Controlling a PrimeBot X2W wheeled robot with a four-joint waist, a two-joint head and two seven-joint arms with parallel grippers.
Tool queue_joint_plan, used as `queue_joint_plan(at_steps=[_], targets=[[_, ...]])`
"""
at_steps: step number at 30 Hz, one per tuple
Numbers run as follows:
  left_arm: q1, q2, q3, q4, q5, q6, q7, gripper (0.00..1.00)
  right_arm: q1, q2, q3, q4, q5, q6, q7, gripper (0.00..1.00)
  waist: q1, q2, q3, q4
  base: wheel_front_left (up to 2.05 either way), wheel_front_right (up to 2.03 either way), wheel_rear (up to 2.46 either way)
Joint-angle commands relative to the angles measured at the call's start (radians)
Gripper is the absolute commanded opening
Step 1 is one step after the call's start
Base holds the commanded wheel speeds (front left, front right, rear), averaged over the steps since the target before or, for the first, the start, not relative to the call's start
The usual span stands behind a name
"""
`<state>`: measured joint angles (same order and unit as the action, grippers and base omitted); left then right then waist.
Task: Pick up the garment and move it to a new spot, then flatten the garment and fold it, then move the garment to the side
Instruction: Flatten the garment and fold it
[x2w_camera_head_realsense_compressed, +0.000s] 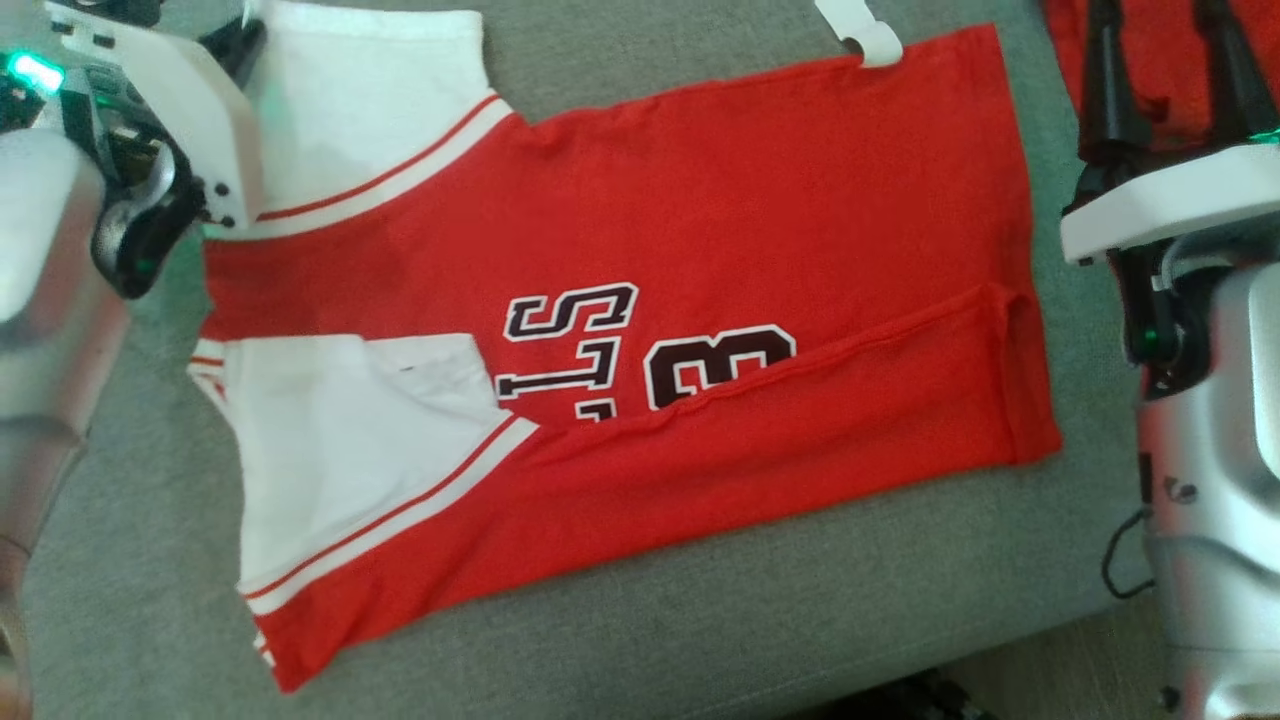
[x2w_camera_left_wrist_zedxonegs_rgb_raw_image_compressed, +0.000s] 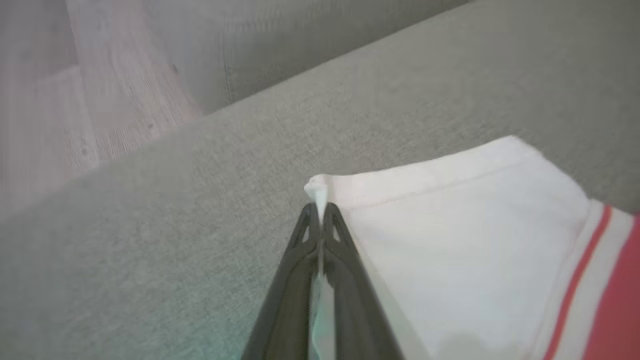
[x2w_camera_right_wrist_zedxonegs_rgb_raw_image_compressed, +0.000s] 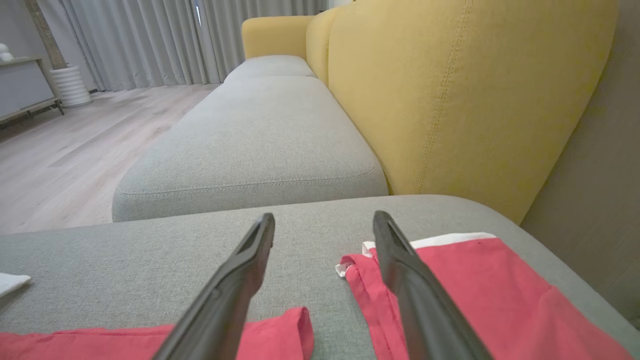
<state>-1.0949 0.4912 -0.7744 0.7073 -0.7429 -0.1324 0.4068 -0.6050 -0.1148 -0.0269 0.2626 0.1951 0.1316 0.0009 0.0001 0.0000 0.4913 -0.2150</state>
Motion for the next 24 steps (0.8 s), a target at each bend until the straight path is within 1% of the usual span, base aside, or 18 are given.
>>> queue_joint_plan(at_steps=[1,5,7,9,13,16,21,24], targets=[[-0.031,0.042,0.036,-0.032,0.014,0.002,-0.049,0.0,-0.022,-0.023,0.031,-0.031,-0.005,-0.001,0.016,1.0,-0.0001,0.0,-0.021,0.02,0.0,0.0,0.0],[-0.037,0.014,0.037,-0.064,0.064,0.008,-0.23,0.0,-0.02,-0.094,0.093,-0.001,0.027,-0.001,0.064,1.0,-0.0001,0.0,-0.066,0.07,0.0,0.0,0.0],[-0.029,-0.002,0.032,-0.088,0.081,0.013,-0.292,0.0,-0.022,-0.128,0.107,0.021,0.044,-0.001,0.08,1.0,-0.0001,0.0,-0.088,0.096,0.0,0.0,0.0],[-0.012,-0.012,0.023,-0.116,0.093,0.017,-0.329,0.0,-0.026,-0.158,0.118,0.053,0.058,-0.001,0.097,1.0,-0.0001,0.0,-0.107,0.118,0.0,0.0,0.0],[0.041,-0.017,0.001,-0.194,0.105,0.025,-0.362,0.0,-0.035,-0.207,0.15,0.143,0.084,-0.001,0.148,1.0,-0.0001,0.0,-0.13,0.159,0.0,0.0,0.0],[0.089,-0.014,-0.016,-0.262,0.109,0.04,-0.365,0.0,-0.043,-0.238,0.17,0.217,0.101,-0.001,0.174,1.0,-0.0001,0.0,-0.135,0.19,0.0,0.0,0.0],[0.152,-0.002,-0.037,-0.376,0.12,0.073,-0.363,0.0,-0.072,-0.271,0.172,0.331,0.119,-0.001,0.186,1.0,-0.0001,0.0,-0.128,0.24,0.0,0.0,0.0],[0.178,0.003,-0.049,-0.435,0.119,0.084,-0.35,0.0,-0.098,-0.288,0.166,0.403,0.116,-0.001,0.201,1.0,-0.0001,0.0,-0.115,0.265,0.0,0.0,0.0]])
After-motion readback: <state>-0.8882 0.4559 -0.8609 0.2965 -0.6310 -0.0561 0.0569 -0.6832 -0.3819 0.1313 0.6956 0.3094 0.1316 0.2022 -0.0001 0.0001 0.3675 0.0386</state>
